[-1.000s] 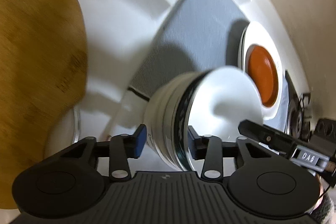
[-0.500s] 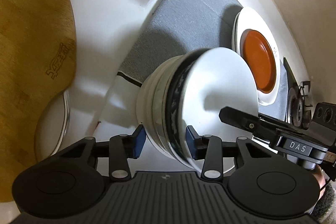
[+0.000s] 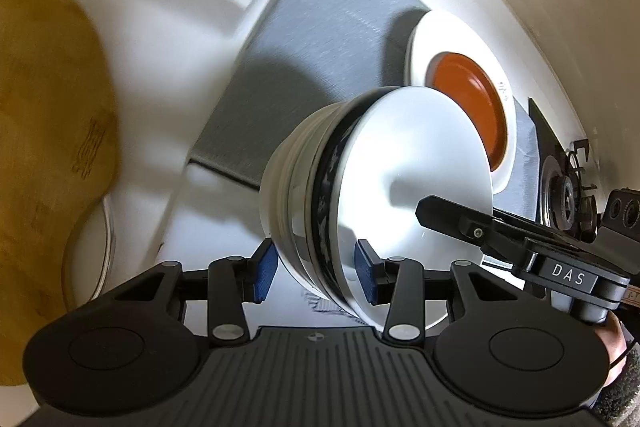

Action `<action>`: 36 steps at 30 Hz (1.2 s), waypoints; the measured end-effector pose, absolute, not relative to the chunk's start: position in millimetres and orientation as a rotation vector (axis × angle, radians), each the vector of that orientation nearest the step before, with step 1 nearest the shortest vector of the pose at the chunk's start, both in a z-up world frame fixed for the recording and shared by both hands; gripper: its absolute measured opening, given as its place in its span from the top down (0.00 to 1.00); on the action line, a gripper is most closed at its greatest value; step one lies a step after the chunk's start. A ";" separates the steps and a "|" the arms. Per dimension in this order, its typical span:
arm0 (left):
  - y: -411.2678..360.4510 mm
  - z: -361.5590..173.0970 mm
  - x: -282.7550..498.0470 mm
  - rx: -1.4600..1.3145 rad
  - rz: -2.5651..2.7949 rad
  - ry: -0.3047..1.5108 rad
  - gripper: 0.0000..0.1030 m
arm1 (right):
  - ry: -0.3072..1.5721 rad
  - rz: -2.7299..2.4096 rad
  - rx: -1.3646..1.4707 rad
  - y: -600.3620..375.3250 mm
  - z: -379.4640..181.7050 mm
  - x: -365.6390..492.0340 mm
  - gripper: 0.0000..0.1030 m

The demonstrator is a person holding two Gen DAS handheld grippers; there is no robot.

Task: Organize plates and bowls
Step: 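Carry the bowl stack over the terracotta plate with both grippers, then lower the bowl stack onto the terracotta plate and open both grippers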

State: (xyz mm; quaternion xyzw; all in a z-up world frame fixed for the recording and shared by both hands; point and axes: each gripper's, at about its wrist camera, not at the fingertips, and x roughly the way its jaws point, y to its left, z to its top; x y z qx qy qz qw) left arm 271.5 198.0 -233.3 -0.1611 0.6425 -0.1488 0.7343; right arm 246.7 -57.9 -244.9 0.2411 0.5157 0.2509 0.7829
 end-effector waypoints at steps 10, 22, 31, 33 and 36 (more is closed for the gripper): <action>150.4 -205.1 295.9 -0.286 -0.370 1.381 0.56 | 1.020 0.463 0.523 -96.0 -217.1 253.8 0.56; 63.0 -168.7 340.3 -0.163 -0.462 1.331 0.57 | 0.904 0.357 0.609 -180.6 -195.0 272.7 0.56; 15.1 -178.7 370.2 -0.103 -0.517 1.344 0.55 | 0.876 0.302 0.644 -229.3 -206.3 290.6 0.56; 10.0 -186.7 375.4 -0.102 -0.524 1.364 0.55 | 0.884 0.291 0.659 -235.9 -212.7 293.9 0.56; -1.4 -195.5 382.7 -0.091 -0.517 1.373 0.55 | 0.912 0.281 0.723 -245.3 -226.4 297.8 0.56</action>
